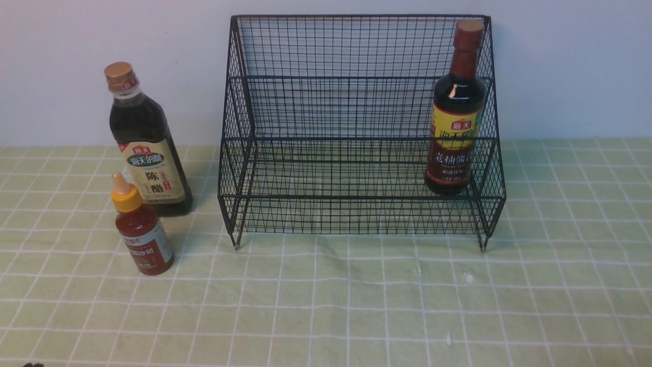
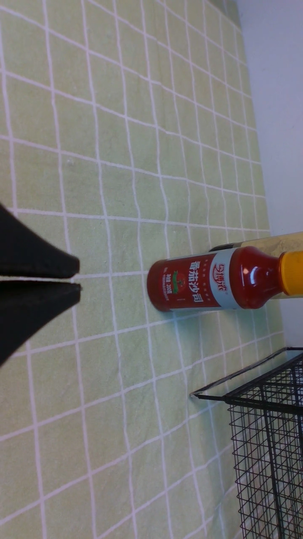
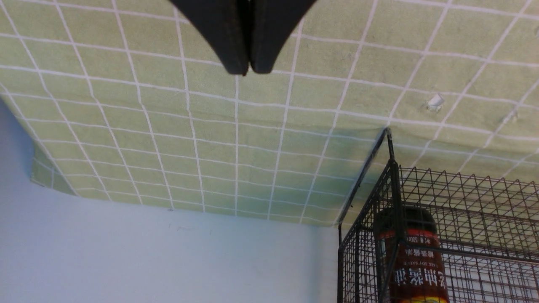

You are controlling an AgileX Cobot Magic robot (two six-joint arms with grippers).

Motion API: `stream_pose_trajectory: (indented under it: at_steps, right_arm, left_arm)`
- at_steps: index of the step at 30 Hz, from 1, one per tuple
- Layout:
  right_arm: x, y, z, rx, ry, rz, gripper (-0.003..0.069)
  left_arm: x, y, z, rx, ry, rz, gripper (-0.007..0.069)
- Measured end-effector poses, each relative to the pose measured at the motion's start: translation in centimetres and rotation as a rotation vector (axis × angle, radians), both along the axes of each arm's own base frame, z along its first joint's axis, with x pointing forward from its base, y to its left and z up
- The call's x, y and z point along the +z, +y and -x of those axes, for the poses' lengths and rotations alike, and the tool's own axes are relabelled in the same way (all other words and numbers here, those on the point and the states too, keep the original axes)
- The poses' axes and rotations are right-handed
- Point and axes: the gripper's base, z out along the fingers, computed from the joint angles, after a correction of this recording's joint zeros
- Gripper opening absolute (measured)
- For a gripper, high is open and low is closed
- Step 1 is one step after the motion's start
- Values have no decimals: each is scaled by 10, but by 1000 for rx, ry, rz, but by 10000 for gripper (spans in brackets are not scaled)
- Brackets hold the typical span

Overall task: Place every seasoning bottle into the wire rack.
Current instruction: Use the left arm to grab the condiment bottle closest to it

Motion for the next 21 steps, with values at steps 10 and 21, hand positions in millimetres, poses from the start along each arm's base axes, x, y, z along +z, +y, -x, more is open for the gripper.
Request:
stream_pose_trajectory:
  at_steps: [10, 21]
  right_arm:
    - [0, 0, 0, 0, 0, -1, -11]
    - [0, 0, 0, 0, 0, -1, -11]
  left_arm:
    - [1, 0, 0, 1, -11, -6, -6]
    - [43, 0, -3, 28, -460, 310, -6]
